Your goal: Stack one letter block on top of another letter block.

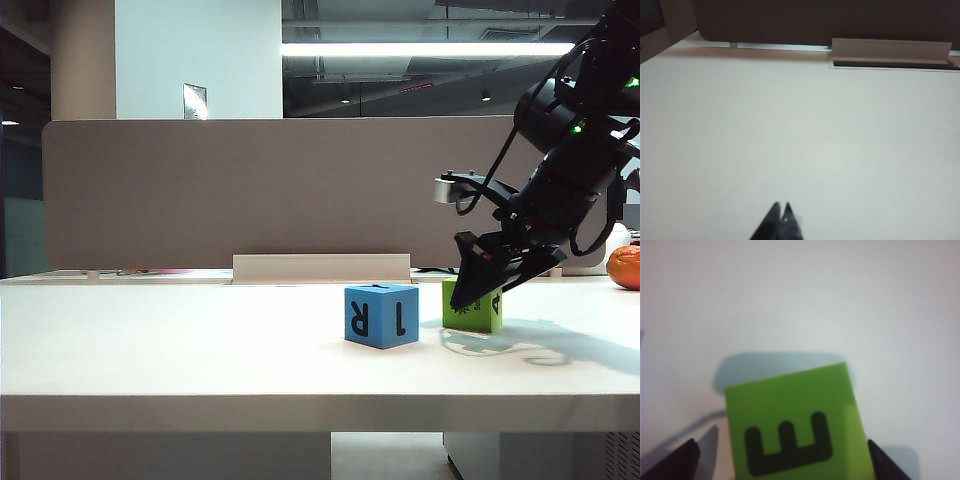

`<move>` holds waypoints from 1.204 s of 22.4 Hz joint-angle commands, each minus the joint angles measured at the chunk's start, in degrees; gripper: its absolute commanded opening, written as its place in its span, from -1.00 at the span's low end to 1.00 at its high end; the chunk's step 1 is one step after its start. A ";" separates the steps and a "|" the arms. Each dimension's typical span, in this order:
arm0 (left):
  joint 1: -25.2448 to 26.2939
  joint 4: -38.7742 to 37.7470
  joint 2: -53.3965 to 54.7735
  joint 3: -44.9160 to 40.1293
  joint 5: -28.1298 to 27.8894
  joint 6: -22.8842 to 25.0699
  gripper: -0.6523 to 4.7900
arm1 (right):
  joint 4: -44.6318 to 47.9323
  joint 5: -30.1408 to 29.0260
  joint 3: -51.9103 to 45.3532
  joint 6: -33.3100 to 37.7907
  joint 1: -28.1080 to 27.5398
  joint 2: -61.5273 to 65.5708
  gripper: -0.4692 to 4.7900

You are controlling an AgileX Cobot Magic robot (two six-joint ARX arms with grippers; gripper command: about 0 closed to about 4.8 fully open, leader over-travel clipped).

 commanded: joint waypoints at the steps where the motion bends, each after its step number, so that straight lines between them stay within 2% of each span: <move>1: 0.00 0.42 0.04 0.17 0.17 0.07 -0.78 | 0.37 -0.07 0.20 0.17 0.02 -0.20 1.00; 2: 0.00 0.44 0.04 0.17 0.17 0.07 -0.78 | 0.46 -0.13 0.20 0.20 0.02 -0.20 0.95; 4: 0.00 0.42 0.04 0.17 0.20 0.07 -0.78 | 0.66 -0.13 0.20 0.20 0.02 -0.20 0.67; 5: 0.02 0.42 0.04 0.17 0.20 0.07 -0.78 | 0.70 -0.11 0.20 0.20 0.02 -0.20 0.30; 6: 0.00 0.42 0.04 0.17 0.20 0.07 -0.78 | 0.70 -0.11 0.20 0.20 0.02 -0.20 0.04; 20: 0.00 0.42 0.04 0.17 0.20 0.07 -0.78 | 0.63 -0.33 0.44 0.31 0.22 -5.33 0.01; 24: 0.00 0.39 0.04 0.17 0.20 0.07 -0.78 | -0.70 -0.39 0.44 6.82 1.09 -9.60 0.01; 27: 0.00 0.39 0.04 0.17 0.20 0.07 -0.78 | -3.52 -3.10 0.44 8.00 3.41 -11.96 0.01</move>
